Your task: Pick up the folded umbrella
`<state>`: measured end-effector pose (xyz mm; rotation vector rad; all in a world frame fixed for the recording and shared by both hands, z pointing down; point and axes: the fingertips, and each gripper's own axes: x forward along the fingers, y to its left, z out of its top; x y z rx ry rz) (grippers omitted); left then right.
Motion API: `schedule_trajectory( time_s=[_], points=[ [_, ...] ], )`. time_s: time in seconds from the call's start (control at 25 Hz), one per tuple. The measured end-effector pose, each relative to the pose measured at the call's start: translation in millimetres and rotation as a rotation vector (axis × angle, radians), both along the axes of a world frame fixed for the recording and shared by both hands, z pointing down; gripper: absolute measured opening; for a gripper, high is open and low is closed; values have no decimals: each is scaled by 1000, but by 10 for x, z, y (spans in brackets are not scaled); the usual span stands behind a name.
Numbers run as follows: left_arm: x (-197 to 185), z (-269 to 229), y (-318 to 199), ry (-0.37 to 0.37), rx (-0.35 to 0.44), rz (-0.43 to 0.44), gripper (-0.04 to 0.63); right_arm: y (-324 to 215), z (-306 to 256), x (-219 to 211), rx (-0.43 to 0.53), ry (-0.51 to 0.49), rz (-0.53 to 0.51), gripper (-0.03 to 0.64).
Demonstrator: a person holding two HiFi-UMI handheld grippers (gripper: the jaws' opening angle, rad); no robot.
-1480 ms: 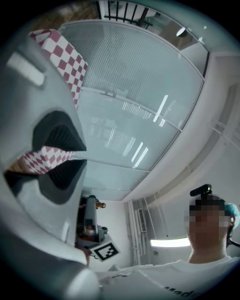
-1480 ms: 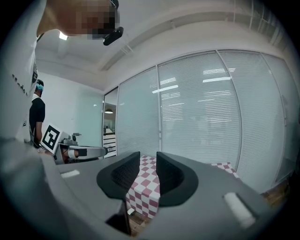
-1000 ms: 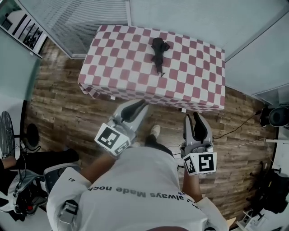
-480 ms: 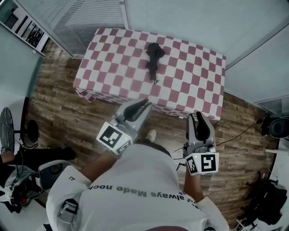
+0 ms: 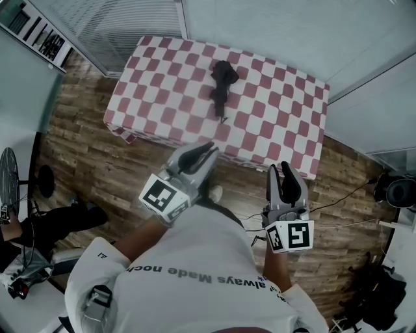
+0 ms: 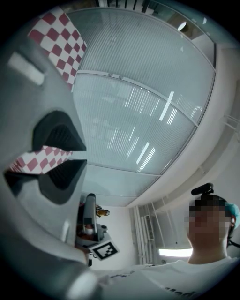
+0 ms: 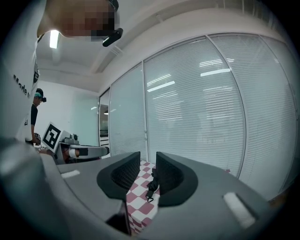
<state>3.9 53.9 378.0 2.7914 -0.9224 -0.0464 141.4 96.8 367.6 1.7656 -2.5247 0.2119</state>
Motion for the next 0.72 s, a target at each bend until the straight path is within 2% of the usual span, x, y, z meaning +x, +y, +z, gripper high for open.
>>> schedule_trajectory(
  time_s=[0.32,0.72],
  points=[
    [32,52,-535,8,-12,-6,58,-533,26,1,-5,16,-7,106],
    [-37,18,-1630,19,6,-26,58,-1607,-10,-34,8,33,-14,106]
  ],
)
